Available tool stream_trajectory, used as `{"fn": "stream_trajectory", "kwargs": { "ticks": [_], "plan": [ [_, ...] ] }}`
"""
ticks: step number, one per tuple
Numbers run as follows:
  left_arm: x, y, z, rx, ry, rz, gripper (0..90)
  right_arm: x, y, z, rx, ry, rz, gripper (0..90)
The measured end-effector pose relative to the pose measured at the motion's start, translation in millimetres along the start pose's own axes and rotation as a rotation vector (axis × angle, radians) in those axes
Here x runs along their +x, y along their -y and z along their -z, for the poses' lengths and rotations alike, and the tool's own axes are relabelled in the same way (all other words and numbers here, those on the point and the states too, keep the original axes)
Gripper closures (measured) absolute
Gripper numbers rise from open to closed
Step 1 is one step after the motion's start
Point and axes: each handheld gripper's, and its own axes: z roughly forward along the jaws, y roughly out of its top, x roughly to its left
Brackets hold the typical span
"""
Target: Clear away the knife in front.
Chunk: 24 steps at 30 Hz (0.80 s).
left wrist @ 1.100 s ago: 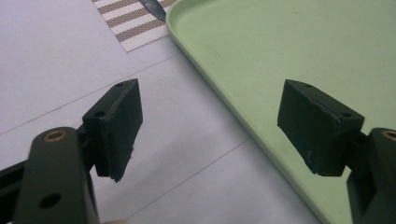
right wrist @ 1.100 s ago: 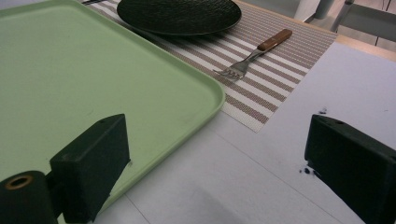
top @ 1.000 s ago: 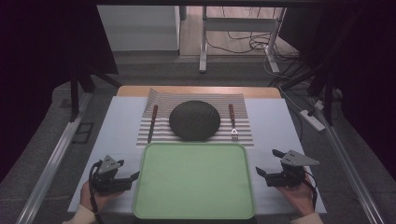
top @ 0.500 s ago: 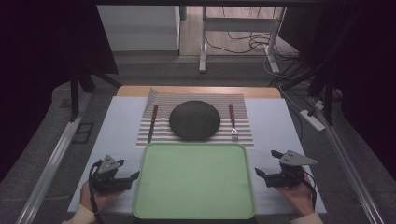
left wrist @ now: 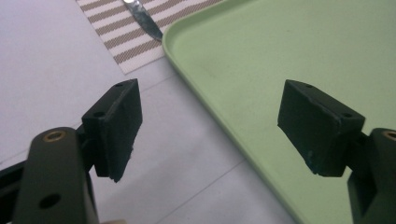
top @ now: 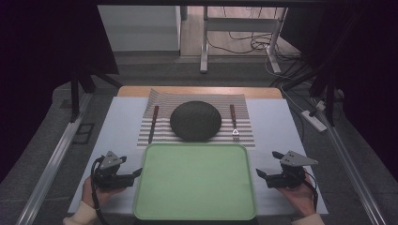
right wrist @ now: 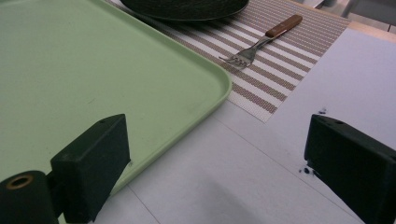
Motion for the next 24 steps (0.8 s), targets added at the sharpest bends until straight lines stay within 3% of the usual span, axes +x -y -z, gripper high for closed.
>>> {"fn": "stream_trajectory", "kwargs": {
  "ticks": [24],
  "plan": [
    [-3.2, -50.6, -16.9, -0.015, 0.013, -0.054, 22.5, -0.5, 0.9, -2.4, 0.014, -0.007, -0.006, 6.9]
  ]
}}
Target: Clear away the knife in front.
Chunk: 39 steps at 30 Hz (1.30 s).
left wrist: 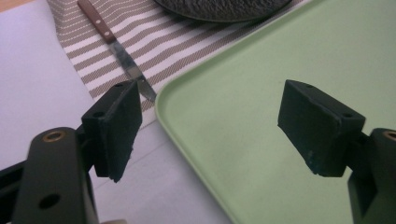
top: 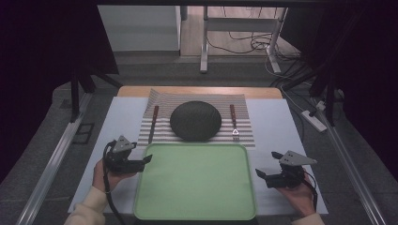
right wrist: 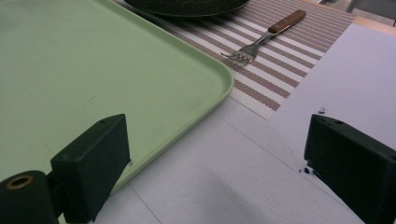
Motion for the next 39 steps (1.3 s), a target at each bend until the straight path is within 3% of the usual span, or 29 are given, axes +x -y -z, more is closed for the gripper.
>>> {"fn": "stream_trajectory", "kwargs": {
  "ticks": [23, 34, 39],
  "plan": [
    [8.9, -37.4, -35.9, 0.034, 0.016, -0.025, 22.5, -0.5, 1.0, -1.5, 0.010, -0.005, -0.004, 6.9],
    [20.2, -47.4, -51.2, 0.046, 0.014, -0.004, 22.6, -0.8, 1.1, -2.0, 0.013, -0.005, -0.004, 6.9],
    [31.1, -51.1, -66.5, 0.065, 0.005, 0.015, 23.5, -0.9, 1.2, -2.3, 0.016, -0.006, -0.005, 6.9]
  ]
}}
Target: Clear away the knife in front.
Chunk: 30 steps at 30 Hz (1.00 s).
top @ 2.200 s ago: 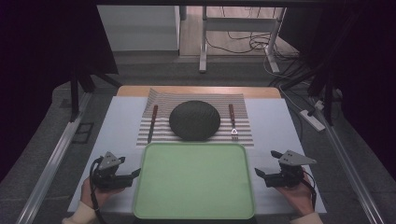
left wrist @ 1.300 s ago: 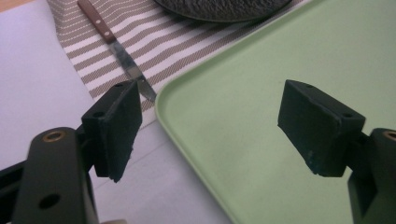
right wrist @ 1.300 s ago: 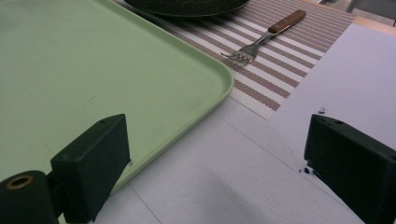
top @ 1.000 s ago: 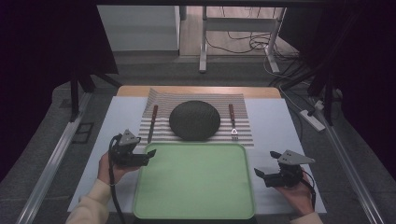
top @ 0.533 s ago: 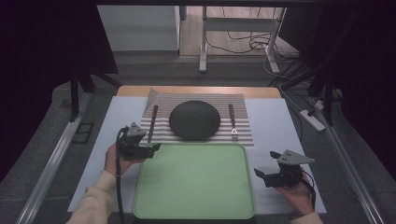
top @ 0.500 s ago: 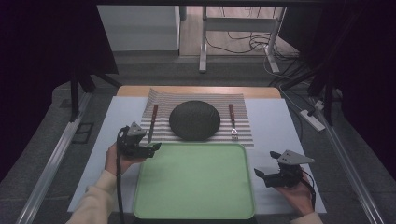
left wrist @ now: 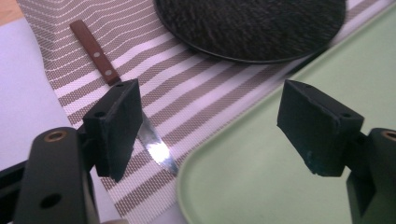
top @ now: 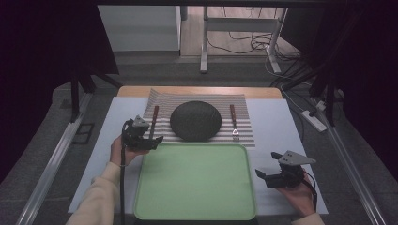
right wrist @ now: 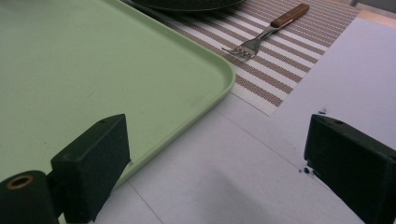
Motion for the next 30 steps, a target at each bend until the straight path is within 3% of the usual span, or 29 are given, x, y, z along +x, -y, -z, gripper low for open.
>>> {"fn": "stream_trajectory", "kwargs": {
  "ticks": [8, 13, 16, 22, 23, 26, 30],
  "plan": [
    [8.2, -11.2, -24.0, 0.025, 0.007, -0.001, 27.5, -0.2, 0.4, -0.3, -0.001, -0.004, -0.003, 7.0],
    [13.1, -14.4, -36.6, 0.046, 0.021, -0.015, 35.5, -0.2, 0.6, -0.8, -0.001, -0.006, -0.003, 7.0],
    [15.2, -14.8, -40.6, 0.050, 0.029, -0.012, 43.2, -0.1, 0.6, -0.9, 0.002, -0.005, -0.002, 7.0],
    [23.9, -9.0, -50.3, 0.098, 0.087, -0.005, 84.6, -0.3, 0.9, -1.5, 0.004, -0.004, -0.003, 7.0],
    [23.9, -9.0, -50.3, 0.098, 0.087, -0.005, 88.3, -0.3, 0.9, -1.5, 0.004, -0.004, -0.003, 7.0],
    [25.4, -6.4, -53.2, 0.116, 0.107, 0.000, 88.5, 0.0, 0.8, -1.0, 0.003, -0.004, -0.002, 7.0],
    [27.1, -3.6, -55.5, 0.129, 0.102, 0.009, 88.5, 0.1, 0.8, -0.9, 0.004, -0.003, -0.001, 7.0]
  ]
}}
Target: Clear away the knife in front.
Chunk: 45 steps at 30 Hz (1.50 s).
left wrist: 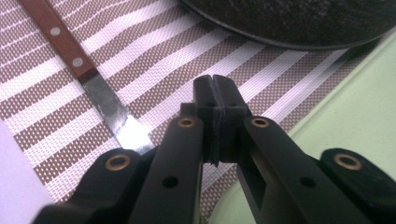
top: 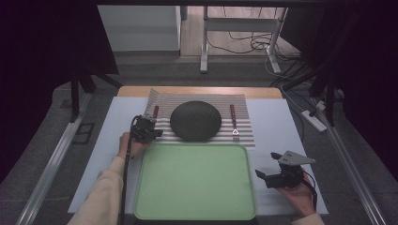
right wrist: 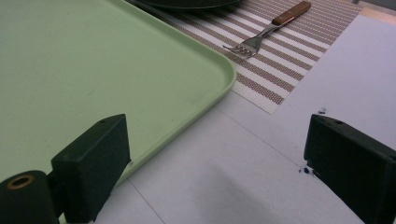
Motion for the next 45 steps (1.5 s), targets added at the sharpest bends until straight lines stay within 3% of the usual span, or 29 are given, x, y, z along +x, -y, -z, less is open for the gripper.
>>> {"fn": "stream_trajectory", "kwargs": {
  "ticks": [7, 19, 35, 45],
  "plan": [
    [6.7, 8.2, -3.0, 0.042, 0.003, 0.012, 88.5, 0.5, 0.1, 0.0, 0.003, -0.004, 0.003, 8.1],
    [14.7, 17.2, 4.4, 0.045, -0.008, 0.031, 88.5, 0.7, 0.0, 0.5, 0.001, -0.002, 0.003, 8.1],
    [39.3, 37.0, 20.9, 0.033, -0.055, 0.086, 88.5, 1.0, 0.0, 0.6, 0.003, -0.002, 0.004, 8.1],
    [42.6, 38.4, 24.8, 0.020, -0.078, 0.090, 88.5, 1.0, 0.0, 0.8, 0.004, -0.002, 0.005, 8.1]
  ]
}}
